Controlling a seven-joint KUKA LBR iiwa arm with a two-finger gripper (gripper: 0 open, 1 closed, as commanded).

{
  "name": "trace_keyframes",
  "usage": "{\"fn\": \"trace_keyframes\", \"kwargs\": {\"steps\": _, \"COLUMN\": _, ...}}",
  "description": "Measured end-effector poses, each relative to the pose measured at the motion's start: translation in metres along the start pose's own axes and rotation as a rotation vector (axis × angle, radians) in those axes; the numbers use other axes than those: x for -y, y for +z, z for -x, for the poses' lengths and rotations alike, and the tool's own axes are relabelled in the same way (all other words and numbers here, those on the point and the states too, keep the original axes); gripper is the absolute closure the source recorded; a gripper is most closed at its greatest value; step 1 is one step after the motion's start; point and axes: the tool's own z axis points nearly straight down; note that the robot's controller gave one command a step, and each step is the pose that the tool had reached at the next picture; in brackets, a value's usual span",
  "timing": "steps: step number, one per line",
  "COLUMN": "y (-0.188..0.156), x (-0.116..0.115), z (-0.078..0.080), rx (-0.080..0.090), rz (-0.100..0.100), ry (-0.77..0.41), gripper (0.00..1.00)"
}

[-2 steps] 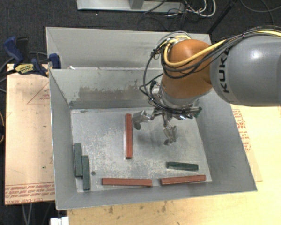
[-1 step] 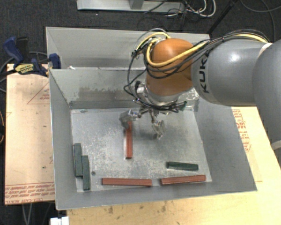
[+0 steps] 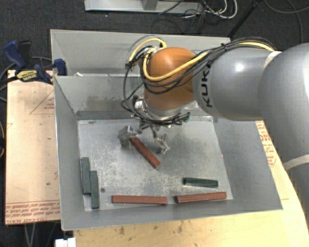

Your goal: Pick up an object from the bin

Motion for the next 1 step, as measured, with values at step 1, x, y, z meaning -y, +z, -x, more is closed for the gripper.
{"fn": "trace_keyframes", "kwargs": {"steps": 1, "y": -0.0008, "x": 0.0009, "z": -0.0010, "rx": 0.001, "rz": 0.000, "ry": 0.002, "gripper": 1.00}}
